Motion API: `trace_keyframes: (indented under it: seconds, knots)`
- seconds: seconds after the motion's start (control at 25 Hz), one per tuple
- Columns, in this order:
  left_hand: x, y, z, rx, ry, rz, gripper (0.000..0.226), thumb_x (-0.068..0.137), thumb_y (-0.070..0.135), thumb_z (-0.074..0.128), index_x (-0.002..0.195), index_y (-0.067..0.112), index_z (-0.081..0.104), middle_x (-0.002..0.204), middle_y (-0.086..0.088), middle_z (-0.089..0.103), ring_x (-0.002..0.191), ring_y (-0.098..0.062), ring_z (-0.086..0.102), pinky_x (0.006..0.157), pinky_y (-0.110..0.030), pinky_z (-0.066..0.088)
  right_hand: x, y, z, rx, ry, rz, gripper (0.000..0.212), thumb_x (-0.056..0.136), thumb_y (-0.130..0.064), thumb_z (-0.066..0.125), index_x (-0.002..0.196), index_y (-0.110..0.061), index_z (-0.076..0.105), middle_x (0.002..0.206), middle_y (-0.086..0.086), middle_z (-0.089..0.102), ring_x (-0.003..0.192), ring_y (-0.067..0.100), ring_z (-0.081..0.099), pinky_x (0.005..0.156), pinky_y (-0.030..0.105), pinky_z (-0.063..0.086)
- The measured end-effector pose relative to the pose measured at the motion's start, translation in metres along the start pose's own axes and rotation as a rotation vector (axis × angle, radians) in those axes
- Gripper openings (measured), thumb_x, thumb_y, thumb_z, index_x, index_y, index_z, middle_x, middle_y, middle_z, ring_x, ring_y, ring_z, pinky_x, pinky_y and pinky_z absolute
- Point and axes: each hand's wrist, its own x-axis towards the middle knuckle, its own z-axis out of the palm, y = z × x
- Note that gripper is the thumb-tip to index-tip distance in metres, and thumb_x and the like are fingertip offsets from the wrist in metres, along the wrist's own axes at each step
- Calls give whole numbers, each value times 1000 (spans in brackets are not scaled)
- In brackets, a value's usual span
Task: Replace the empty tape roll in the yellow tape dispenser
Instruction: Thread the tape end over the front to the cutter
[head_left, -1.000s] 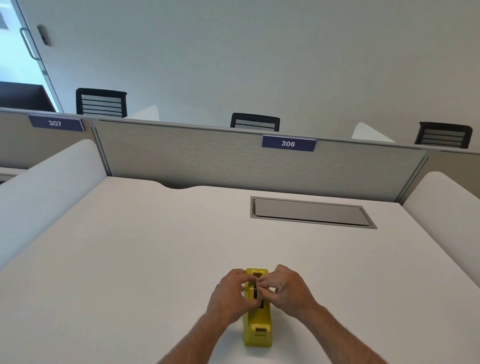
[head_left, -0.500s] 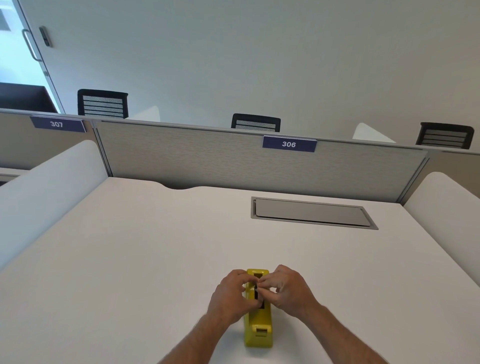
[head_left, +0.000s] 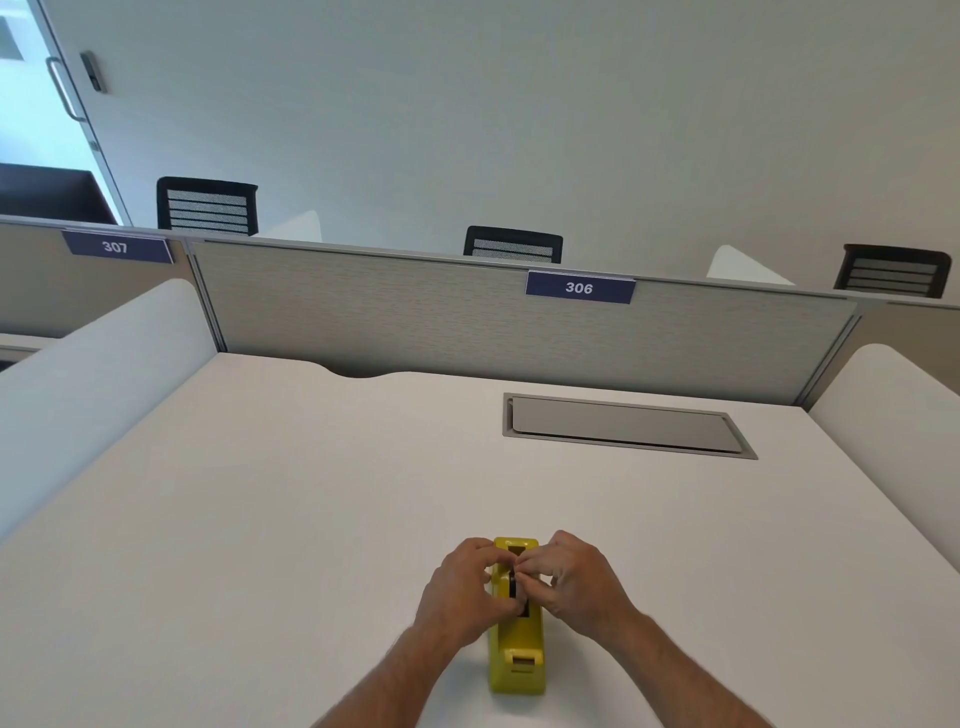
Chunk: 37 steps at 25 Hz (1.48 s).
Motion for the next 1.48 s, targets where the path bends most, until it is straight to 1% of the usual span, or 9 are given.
trace_keyframes:
  seconds: [0.32, 0.44, 0.56, 0.76, 0.88, 1.04, 1.28, 1.48]
  knots:
    - [0, 1, 0, 0, -7, -2, 54, 69, 46, 82, 119, 37, 64, 135, 12, 51, 105, -9, 61, 90, -30, 56, 1, 1, -2, -1, -20, -13, 10, 88, -29, 64, 86, -28, 74, 88, -21, 74, 75, 8, 50, 60, 31, 51]
    - [0, -1, 0, 9, -8, -2, 55, 69, 47, 82, 119, 38, 64, 135, 12, 51, 104, -8, 60, 91, -30, 56, 1, 3, -6, 23, -29, -18, 11, 86, -34, 65, 89, -30, 75, 90, -25, 73, 75, 9, 51, 60, 28, 50]
    - [1, -3, 1, -6, -11, -1, 56, 67, 46, 83, 118, 38, 64, 134, 13, 51, 103, -8, 61, 91, -31, 56, 1, 3, -8, 50, -65, -24, 14, 85, -39, 65, 91, -32, 76, 89, -26, 73, 76, 9, 50, 61, 28, 50]
    - [2, -5, 2, -3, -5, 3, 55, 66, 49, 82, 117, 40, 64, 133, 15, 51, 100, -6, 61, 87, -28, 57, 1, 4, -9, 82, -43, -13, 20, 84, -40, 66, 98, -33, 78, 97, -25, 75, 79, 7, 55, 64, 23, 49]
    - [3, -6, 3, -8, -7, 3, 55, 64, 47, 83, 116, 41, 65, 132, 16, 51, 100, -6, 61, 87, -29, 57, 1, 5, -9, 66, -34, -26, 19, 85, -36, 67, 99, -30, 79, 98, -23, 76, 78, 8, 56, 63, 19, 46]
    - [3, -6, 3, -8, -9, 3, 56, 63, 47, 83, 115, 41, 65, 132, 17, 51, 98, -5, 61, 86, -28, 57, 2, 4, -9, 19, -50, -53, 13, 87, -29, 69, 96, -27, 78, 95, -21, 76, 76, 12, 54, 60, 28, 50]
    - [4, -7, 3, 2, -12, 4, 56, 64, 47, 83, 116, 42, 64, 133, 17, 51, 98, -4, 61, 86, -28, 57, 3, 4, -11, -35, -78, -102, 12, 90, -28, 67, 96, -26, 77, 94, -18, 76, 75, 12, 51, 59, 32, 50]
    - [4, -7, 3, 0, -12, 1, 56, 65, 45, 84, 117, 42, 64, 133, 17, 50, 98, -4, 60, 87, -28, 56, 4, 6, -10, -35, -82, -104, 11, 91, -27, 65, 96, -27, 75, 92, -17, 75, 74, 11, 50, 59, 34, 51]
